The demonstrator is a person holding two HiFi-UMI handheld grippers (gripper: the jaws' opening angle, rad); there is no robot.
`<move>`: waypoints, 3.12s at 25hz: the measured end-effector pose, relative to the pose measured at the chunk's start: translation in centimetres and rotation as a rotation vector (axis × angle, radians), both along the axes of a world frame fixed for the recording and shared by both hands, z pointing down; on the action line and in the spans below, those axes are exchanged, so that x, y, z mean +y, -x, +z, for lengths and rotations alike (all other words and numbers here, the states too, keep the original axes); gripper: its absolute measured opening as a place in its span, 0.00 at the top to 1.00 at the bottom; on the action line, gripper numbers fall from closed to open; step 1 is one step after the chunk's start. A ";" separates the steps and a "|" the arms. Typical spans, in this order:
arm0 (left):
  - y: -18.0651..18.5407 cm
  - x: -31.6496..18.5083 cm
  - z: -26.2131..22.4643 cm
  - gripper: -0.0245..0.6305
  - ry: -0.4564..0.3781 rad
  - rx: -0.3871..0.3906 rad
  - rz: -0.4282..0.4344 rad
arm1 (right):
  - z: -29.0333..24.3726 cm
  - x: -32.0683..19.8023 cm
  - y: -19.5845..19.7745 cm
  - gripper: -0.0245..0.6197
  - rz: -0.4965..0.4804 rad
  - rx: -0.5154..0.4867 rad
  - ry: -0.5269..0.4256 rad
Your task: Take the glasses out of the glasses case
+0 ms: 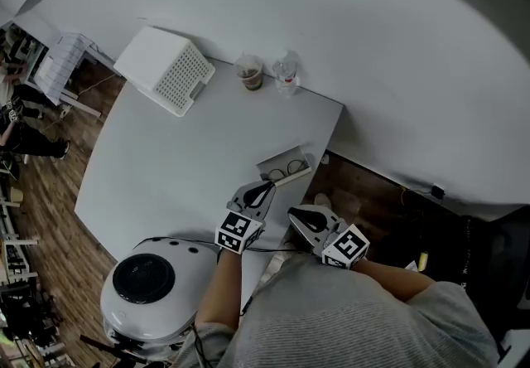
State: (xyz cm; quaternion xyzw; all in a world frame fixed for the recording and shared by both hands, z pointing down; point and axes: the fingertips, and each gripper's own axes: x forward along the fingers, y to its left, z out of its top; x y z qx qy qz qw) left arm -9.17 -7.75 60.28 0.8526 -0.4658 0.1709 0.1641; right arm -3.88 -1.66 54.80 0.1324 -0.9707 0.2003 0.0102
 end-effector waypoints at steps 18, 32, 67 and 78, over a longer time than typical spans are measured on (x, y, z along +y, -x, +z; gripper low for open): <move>-2.3 -1.0 3.7 0.89 0.086 -0.144 0.092 | 6.6 -5.7 -5.0 0.94 0.392 0.135 0.074; -3.4 -2.0 8.0 0.84 0.209 -0.434 0.228 | 7.8 -6.3 -5.1 0.94 0.424 0.145 0.106; -3.4 -3.3 13.9 0.92 0.393 -0.833 0.371 | 9.3 -7.2 -6.7 0.94 0.510 0.148 0.198; -1.8 -4.9 12.6 0.93 0.372 -0.778 0.259 | 9.1 -7.5 -6.3 0.94 0.506 0.149 0.199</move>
